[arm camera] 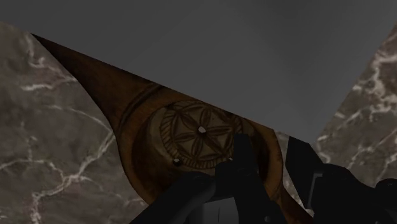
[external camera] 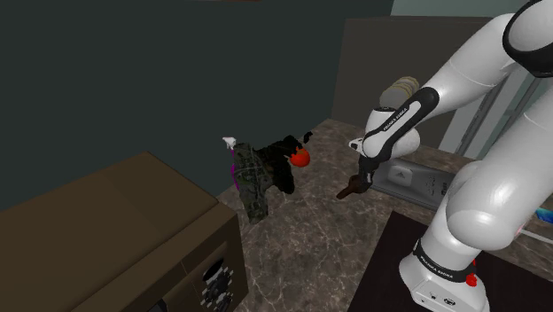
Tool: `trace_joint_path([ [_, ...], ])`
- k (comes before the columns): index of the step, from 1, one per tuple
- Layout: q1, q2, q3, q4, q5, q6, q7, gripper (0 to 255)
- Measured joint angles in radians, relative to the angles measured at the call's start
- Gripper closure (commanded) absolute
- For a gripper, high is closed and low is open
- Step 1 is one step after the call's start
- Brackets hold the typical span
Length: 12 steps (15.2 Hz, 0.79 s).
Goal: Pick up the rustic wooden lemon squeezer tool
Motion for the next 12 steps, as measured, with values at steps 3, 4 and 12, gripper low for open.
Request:
trace_joint_path([
  [3, 0.0, 0.0, 0.0, 0.0, 0.0, 0.0, 0.0, 255],
  [4, 0.0, 0.001, 0.0, 0.0, 0.001, 0.0, -0.001, 255],
  [12, -0.059, -0.144, 0.05, 0.014, -0.086, -0.152, 0.067, 255],
])
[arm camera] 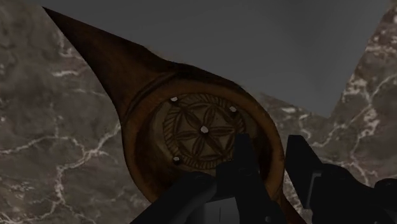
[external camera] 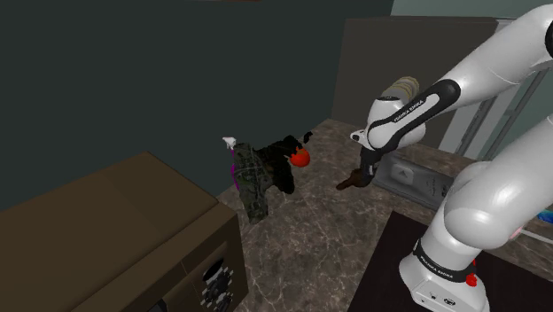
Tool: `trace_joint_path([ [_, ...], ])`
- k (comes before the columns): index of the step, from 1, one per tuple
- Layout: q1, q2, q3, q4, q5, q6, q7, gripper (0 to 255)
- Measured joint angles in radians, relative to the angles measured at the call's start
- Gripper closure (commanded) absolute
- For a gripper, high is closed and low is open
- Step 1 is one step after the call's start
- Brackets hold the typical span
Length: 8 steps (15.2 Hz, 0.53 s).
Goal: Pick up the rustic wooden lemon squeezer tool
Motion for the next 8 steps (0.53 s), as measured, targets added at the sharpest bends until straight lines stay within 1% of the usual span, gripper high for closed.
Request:
trace_joint_path([
  [5, -0.027, -0.089, 0.029, 0.015, -0.024, -0.102, 0.019, 255],
  [8, -0.034, -0.131, 0.045, 0.03, -0.027, -0.158, 0.028, 255],
])
